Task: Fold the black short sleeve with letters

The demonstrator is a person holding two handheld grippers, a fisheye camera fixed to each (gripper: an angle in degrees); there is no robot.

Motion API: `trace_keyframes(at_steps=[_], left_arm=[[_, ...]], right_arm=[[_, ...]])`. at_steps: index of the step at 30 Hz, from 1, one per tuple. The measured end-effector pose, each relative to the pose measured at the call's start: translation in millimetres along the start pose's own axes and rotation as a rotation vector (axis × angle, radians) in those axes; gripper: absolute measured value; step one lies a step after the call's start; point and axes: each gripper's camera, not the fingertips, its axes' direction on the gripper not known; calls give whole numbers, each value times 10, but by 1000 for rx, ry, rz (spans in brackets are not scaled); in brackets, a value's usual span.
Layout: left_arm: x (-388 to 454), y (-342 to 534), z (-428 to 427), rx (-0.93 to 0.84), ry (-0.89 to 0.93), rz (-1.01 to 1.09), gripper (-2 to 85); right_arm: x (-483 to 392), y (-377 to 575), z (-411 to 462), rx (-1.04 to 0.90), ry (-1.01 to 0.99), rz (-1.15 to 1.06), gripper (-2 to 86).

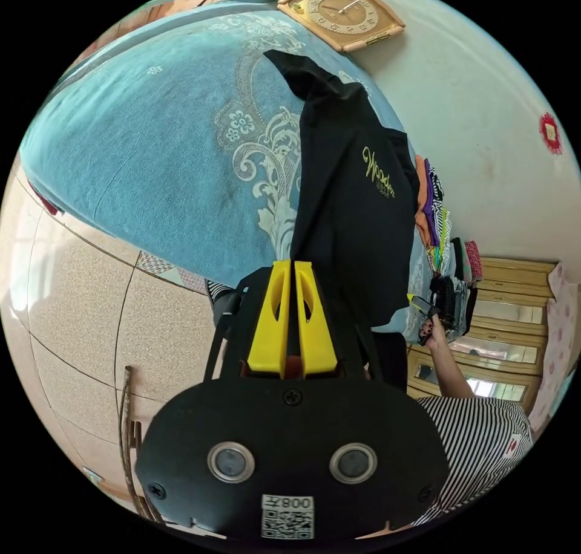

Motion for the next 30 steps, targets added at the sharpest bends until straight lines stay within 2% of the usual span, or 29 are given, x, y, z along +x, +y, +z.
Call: trace_keyframes(at_steps=[7, 10, 15, 18, 23, 30], left_arm=[[-136, 157, -188, 22, -3, 66, 9], [-291, 208, -122, 16, -12, 28, 11], [-570, 228, 50, 24, 13, -79, 15], [-644, 251, 19, 50, -15, -85, 17], [-630, 208, -132, 152, -142, -64, 19], [-176, -222, 162, 116, -36, 134, 21]], right_arm=[[-40, 214, -270, 48, -86, -62, 8], [-56, 309, -259, 49, -69, -72, 7], [105, 303, 154, -70, -112, 48, 6], [100, 352, 165, -40, -112, 85, 5], [-130, 287, -76, 85, 16, 54, 7], [-1198, -491, -112, 250, 313, -248, 55]])
